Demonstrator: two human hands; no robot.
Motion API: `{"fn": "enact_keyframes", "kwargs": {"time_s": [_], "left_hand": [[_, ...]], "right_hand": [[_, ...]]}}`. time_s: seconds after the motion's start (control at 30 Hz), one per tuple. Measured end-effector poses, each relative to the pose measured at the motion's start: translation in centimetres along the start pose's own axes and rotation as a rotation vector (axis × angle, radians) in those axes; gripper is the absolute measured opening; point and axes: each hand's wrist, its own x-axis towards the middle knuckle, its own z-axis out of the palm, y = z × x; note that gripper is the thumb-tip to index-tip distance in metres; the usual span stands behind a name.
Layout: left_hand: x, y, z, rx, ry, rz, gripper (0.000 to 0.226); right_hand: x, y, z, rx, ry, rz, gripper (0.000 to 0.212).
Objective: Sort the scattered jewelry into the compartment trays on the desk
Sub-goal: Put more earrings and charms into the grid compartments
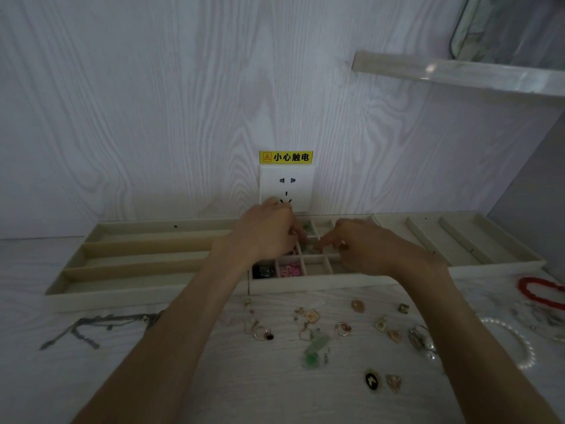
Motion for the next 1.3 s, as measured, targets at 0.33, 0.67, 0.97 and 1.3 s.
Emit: {"fn": "enact_keyframes", "kwargs": {"time_s": [0.33,0.67,0.97,1.3], "left_hand": [[-6.8,1.0,-1.5,-0.116,0.051,0.017,0.02],[-12.8,2.3,0.2,-0.397,-0.115,-0.082,0.013],[-10.9,3.0,-1.4,-0.556,0.005,-0.021,0.043],[-4.0,1.1,-1.6,-0.545,0.231,-0.111,0.023]], "right_hand": [[-6.7,-1.3,0.5,0.24,-0.048,-0.231,0.016],[-7.2,-2.3,3.5,0.116,0.029,-0.211,0.013],[-6.6,-2.2,-1.3,0.483,0.198,-0.236,0.009],[-2.2,-0.5,-1.6,0.498,0.562,0.009,0.009]]}}
